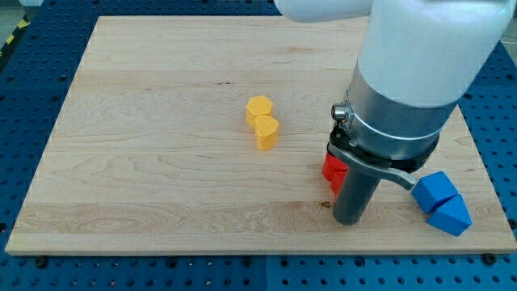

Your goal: Place the blue triangle below the blue cube

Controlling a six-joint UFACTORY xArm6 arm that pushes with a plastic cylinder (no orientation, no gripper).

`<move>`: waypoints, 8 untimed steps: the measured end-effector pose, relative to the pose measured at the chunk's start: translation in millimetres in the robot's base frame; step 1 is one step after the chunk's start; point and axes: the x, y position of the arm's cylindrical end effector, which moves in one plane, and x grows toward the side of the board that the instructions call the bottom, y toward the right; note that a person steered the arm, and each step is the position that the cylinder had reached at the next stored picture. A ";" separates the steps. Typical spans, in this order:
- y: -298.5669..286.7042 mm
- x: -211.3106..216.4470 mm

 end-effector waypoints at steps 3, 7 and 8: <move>37.3 22.3; 159.0 31.0; 167.4 30.9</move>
